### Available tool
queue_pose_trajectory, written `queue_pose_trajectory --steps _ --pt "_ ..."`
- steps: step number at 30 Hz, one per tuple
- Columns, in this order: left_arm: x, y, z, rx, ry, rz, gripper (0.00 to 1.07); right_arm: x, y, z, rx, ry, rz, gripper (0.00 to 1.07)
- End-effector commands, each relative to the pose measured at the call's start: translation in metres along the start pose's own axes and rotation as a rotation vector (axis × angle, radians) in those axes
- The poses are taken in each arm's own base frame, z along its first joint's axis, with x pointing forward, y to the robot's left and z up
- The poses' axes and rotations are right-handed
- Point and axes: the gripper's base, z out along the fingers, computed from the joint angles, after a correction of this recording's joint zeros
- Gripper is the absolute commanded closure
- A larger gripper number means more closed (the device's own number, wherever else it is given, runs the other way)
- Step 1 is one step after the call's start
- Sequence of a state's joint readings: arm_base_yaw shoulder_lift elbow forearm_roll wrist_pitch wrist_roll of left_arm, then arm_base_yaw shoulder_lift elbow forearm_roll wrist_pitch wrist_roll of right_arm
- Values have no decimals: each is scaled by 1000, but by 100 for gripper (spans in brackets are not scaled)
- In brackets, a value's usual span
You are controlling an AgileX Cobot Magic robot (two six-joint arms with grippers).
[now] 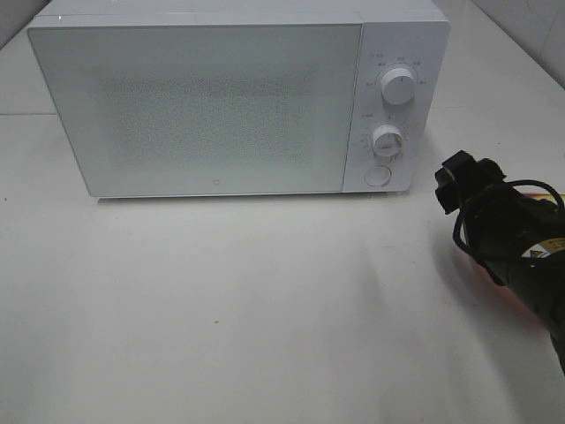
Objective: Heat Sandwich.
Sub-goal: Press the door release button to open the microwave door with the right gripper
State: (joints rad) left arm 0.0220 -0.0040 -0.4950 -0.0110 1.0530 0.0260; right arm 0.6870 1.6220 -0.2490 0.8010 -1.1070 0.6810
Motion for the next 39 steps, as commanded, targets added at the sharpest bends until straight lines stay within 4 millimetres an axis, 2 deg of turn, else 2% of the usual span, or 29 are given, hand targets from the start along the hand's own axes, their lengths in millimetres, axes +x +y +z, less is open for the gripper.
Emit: queue_pose_trajectory --steps 1,5,10,11,12,13,15,16,17,18,19,20,28,39 --pt "1 -1 -3 2 -42 -5 9 5 0 -1 9 51 249 33" --pt "1 -1 -3 2 -42 -5 9 7 1 -1 1 73 332 35" --pt "1 -1 -3 2 -42 -5 9 11 1 -2 17 113 474 45" --pt "1 -1 -3 2 -42 -5 9 12 0 -2 29 122 503 49" --pt "1 -1 -3 2 -42 -5 9 13 -1 -2 52 136 549 60" --pt "1 -1 -3 2 -42 -5 9 13 -1 -2 52 136 549 60" --pt "1 -1 -3 2 -42 -5 9 14 -2 -2 62 140 576 73" --pt "1 -1 -3 2 -42 -5 9 14 -2 -2 62 140 580 81" --pt "1 -1 -3 2 -42 -5 9 14 -2 -2 62 139 580 96" --pt "1 -1 -3 2 -42 -5 9 14 -2 -2 62 139 580 96" --pt "1 -1 -3 2 -42 -5 9 14 -2 -2 61 142 573 104" --pt "1 -1 -3 2 -42 -5 9 14 -2 -2 59 145 562 107" --pt "1 -1 -3 2 -42 -5 9 19 4 6 46 152 537 107" --pt "1 -1 -3 2 -42 -5 9 34 11 31 48 125 535 107"
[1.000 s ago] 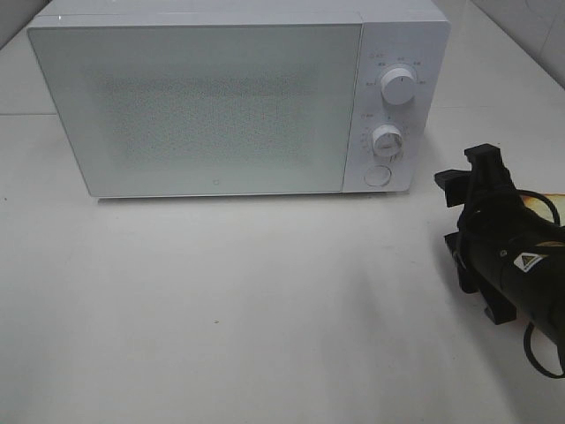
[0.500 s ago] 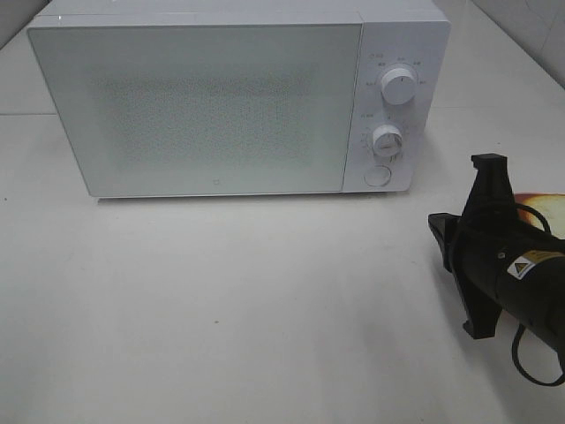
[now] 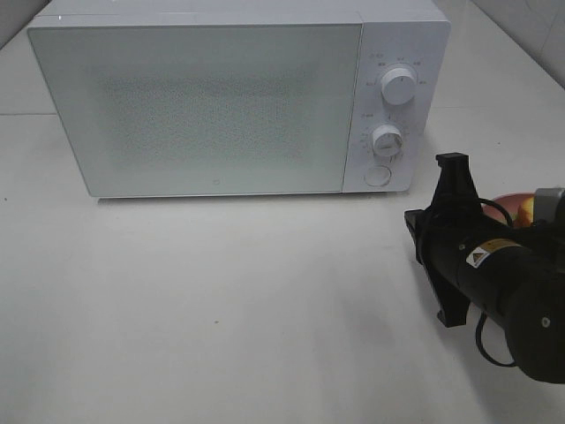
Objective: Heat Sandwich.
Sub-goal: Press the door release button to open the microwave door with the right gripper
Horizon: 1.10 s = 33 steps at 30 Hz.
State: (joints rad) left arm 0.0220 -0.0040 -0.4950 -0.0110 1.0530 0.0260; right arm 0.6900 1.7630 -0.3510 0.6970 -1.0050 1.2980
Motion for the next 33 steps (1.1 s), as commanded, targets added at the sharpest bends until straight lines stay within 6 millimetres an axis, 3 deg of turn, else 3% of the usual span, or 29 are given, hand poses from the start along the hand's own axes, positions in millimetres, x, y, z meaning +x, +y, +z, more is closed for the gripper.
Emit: queue_pose_trajectory --steps 1,11,21,33 --pt "1 -1 -3 2 -42 -5 9 8 6 12 -26 -2 5 107" --pt "1 -1 -3 2 -42 -5 9 24 8 39 -35 -2 50 107" --pt "1 -1 -3 2 -42 -5 9 15 20 71 -61 -8 73 107" --pt "1 -1 -3 2 -42 -5 9 0 18 94 -2 -24 89 107"
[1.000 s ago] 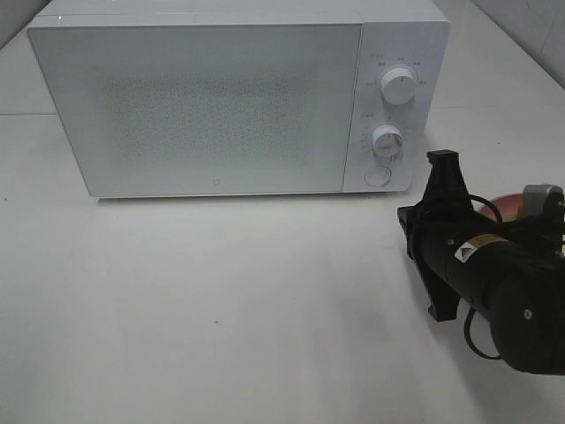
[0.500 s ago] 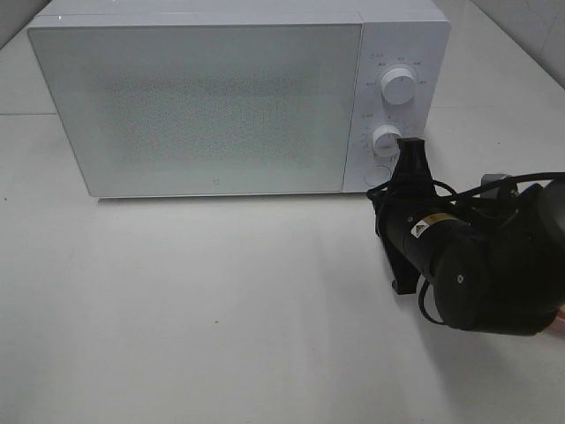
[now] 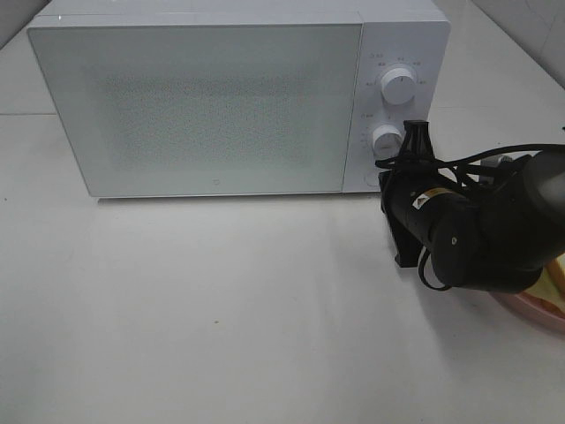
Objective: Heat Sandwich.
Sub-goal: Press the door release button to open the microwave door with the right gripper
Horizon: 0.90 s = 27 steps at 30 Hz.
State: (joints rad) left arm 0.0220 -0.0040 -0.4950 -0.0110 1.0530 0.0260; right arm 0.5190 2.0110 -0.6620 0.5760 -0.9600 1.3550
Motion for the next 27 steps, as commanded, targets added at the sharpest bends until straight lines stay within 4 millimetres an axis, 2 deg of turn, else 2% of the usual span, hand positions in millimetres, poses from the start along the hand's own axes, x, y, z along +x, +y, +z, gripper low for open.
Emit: queue_pose_trajectory --steps 1,8,14,27 --pt "1 -1 -3 2 -42 -5 9 -1 -1 9 30 20 13 107" --pt "1 -1 -3 2 -42 -5 9 3 -2 23 44 44 13 107" --pt "1 -1 -3 2 -42 -4 9 7 6 30 7 44 9 107" --pt "1 -1 -3 2 -42 -4 9 -12 8 35 -3 -25 19 107"
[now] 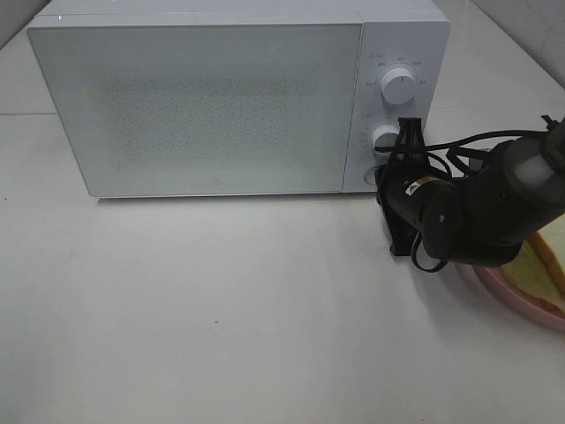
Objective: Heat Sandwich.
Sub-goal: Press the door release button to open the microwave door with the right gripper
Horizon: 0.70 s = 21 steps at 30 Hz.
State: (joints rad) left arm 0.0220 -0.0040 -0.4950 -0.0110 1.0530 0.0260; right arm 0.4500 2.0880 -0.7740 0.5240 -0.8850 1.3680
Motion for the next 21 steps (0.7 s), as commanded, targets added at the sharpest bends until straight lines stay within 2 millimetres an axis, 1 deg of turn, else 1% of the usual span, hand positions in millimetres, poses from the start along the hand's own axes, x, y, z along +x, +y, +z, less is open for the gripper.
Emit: queue_pose_trajectory --steps 1,6,13,15,16,18,19,21 --pt "1 -1 -3 2 -42 -4 9 -6 7 3 -40 -22 -1 107" --pt "1 -1 -3 2 -42 -4 9 -5 11 2 -86 -19 0 107" --pt "1 -1 -3 2 -42 -4 9 -2 27 7 -166 -19 11 107" --pt "1 -1 -3 2 -42 -4 9 -5 38 11 -226 -39 -2 107" --pt "1 -1 -3 2 -42 -4 9 -5 38 11 -226 -39 -2 107" --pt "1 -1 -3 2 -42 -4 9 -8 45 15 -280 -62 -3 107" --pt "1 -1 -3 2 -42 -4 9 -9 49 20 -305 -66 -6 107" --pt "1 -1 -3 2 -42 -4 9 -7 49 26 -310 -59 -9 107"
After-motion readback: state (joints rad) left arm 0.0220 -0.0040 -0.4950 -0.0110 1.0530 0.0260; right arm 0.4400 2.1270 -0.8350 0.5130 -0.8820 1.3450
